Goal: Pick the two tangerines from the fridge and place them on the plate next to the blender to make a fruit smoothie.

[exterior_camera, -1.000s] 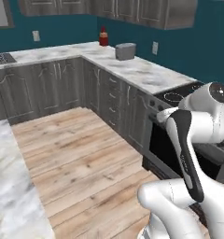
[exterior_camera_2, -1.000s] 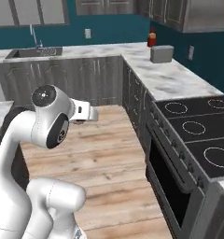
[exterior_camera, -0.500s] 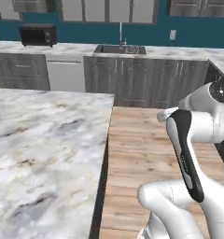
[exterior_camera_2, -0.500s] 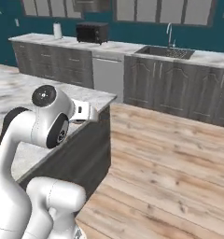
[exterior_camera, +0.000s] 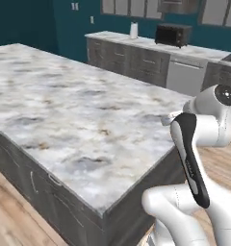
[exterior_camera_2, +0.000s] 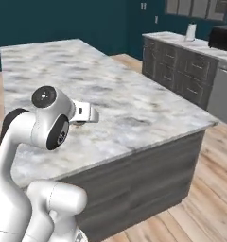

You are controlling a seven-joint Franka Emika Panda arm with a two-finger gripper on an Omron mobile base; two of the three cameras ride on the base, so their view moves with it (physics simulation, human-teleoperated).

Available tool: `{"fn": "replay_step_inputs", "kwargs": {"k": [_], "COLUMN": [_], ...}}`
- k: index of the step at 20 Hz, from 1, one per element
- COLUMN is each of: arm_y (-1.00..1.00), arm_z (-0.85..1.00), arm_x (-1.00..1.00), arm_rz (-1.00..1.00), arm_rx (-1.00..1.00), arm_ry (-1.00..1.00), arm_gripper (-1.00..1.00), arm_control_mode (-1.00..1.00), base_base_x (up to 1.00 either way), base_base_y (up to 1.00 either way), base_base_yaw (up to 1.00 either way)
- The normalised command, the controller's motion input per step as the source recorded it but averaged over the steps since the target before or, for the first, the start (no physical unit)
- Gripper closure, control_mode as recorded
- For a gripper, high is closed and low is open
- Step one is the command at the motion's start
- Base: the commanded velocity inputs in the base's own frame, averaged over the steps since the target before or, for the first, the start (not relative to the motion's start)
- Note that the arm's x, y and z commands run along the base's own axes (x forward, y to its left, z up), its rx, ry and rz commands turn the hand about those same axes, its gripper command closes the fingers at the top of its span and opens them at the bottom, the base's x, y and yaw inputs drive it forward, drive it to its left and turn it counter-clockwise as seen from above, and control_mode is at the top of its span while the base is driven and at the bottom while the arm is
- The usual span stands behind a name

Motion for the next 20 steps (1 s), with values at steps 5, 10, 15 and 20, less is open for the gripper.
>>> {"fn": "replay_step_inputs", "kwargs": {"k": [5,10,15,20], "arm_y": [0.0,0.0,0.0,0.0], "arm_z": [0.0,0.0,0.0,0.0], "arm_x": [0.0,0.0,0.0,0.0], "arm_rz": [0.0,0.0,0.0,0.0], "arm_rx": [0.0,0.0,0.0,0.0], "arm_ry": [0.0,0.0,0.0,0.0], "arm_gripper": [1.0,1.0,1.0,1.0], "arm_control_mode": [1.0,1.0,1.0,1.0], "base_base_x": [0.0,0.0,-0.02,-0.12], "base_base_y": [0.0,0.0,0.0,0.38], "base_base_yaw": [1.0,0.93,0.39,0.05]}}
